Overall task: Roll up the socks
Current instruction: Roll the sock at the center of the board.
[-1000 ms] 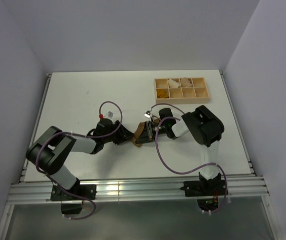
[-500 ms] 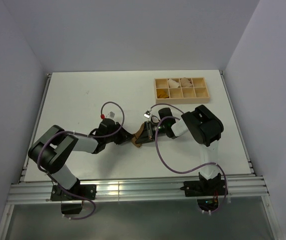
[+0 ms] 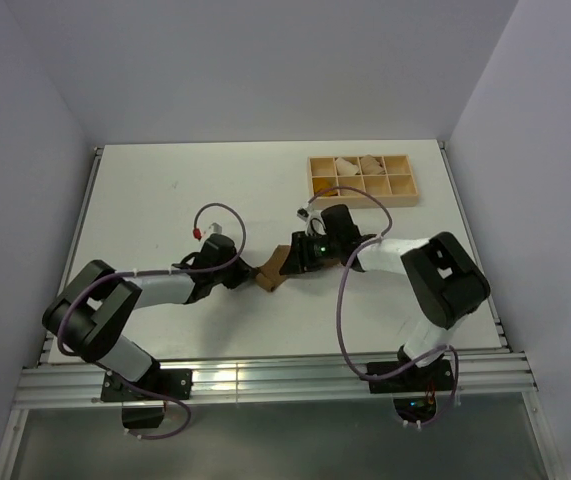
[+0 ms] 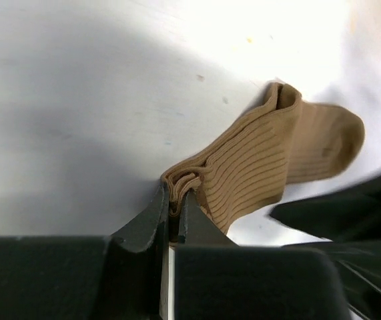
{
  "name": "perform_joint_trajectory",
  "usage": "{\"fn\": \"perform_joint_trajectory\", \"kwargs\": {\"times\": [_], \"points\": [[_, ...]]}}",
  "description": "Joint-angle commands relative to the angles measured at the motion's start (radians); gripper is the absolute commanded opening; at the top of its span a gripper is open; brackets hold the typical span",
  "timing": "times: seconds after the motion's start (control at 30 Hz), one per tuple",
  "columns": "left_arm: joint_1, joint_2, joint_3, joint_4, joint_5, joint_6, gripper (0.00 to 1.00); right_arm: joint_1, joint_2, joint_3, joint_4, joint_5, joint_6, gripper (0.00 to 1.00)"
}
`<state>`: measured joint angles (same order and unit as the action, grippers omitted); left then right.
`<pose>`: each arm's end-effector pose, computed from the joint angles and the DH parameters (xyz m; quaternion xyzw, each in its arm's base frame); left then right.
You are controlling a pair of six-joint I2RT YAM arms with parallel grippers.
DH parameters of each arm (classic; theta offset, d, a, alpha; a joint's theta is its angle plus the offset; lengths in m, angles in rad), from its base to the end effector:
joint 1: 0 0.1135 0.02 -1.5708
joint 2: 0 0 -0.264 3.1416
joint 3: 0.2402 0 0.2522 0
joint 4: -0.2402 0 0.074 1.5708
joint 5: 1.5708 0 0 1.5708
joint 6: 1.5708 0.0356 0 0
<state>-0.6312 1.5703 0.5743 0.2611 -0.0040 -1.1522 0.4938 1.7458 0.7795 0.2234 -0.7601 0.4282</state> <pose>0.2299 -0.1679 0.1310 -0.2362 0.8829 -0.3147 0.2564 0.2772 0.1771 0.1385 -0.1770 0.8449 0.4703 0.1835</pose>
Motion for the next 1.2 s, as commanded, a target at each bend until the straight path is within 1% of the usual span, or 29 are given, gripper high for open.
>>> {"fn": "perform_joint_trajectory", "kwargs": {"times": [0.0,0.07,0.1,0.17,0.2,0.23,0.27,0.37,0.43,0.63,0.77,0.9,1.1,1.17], "points": [[0.005,-0.036,-0.022,-0.258,-0.188,-0.020,0.00,0.058,-0.135,0.038,-0.159,0.251,-0.167,0.46],[0.008,-0.047,-0.013,-0.301,-0.217,-0.018,0.00,0.104,-0.167,0.061,-0.185,0.347,-0.213,0.48],[0.008,-0.053,-0.011,-0.316,-0.224,-0.017,0.00,0.162,-0.198,0.069,-0.208,0.448,-0.259,0.49],[0.008,-0.061,-0.007,-0.342,-0.232,-0.014,0.00,0.227,-0.221,0.078,-0.213,0.548,-0.298,0.53],[0.008,-0.068,-0.007,-0.345,-0.238,-0.011,0.00,0.286,-0.238,0.079,-0.204,0.629,-0.328,0.54],[0.008,-0.073,-0.008,-0.347,-0.240,-0.009,0.00,0.316,-0.241,0.078,-0.194,0.663,-0.344,0.56],[0.008,-0.078,-0.011,-0.355,-0.241,-0.006,0.00,0.342,-0.246,0.078,-0.185,0.695,-0.359,0.60],[0.008,-0.092,-0.007,-0.376,-0.243,0.006,0.00,0.432,-0.232,0.087,-0.147,0.821,-0.417,0.65],[0.008,-0.096,0.002,-0.391,-0.249,0.012,0.00,0.488,-0.198,0.098,-0.127,0.910,-0.483,0.67],[0.008,-0.104,0.018,-0.424,-0.251,0.032,0.00,0.623,-0.117,0.102,-0.056,1.089,-0.618,0.68],[0.008,-0.107,0.022,-0.425,-0.243,0.042,0.00,0.683,-0.072,0.121,-0.026,1.168,-0.674,0.67],[0.008,-0.101,0.032,-0.422,-0.231,0.048,0.00,0.715,-0.023,0.142,0.005,1.209,-0.713,0.66],[0.008,-0.093,0.030,-0.407,-0.205,0.057,0.00,0.730,0.001,0.145,0.070,1.199,-0.733,0.66],[0.008,-0.092,0.029,-0.398,-0.195,0.055,0.00,0.730,-0.018,0.115,0.123,1.153,-0.729,0.66]]}}
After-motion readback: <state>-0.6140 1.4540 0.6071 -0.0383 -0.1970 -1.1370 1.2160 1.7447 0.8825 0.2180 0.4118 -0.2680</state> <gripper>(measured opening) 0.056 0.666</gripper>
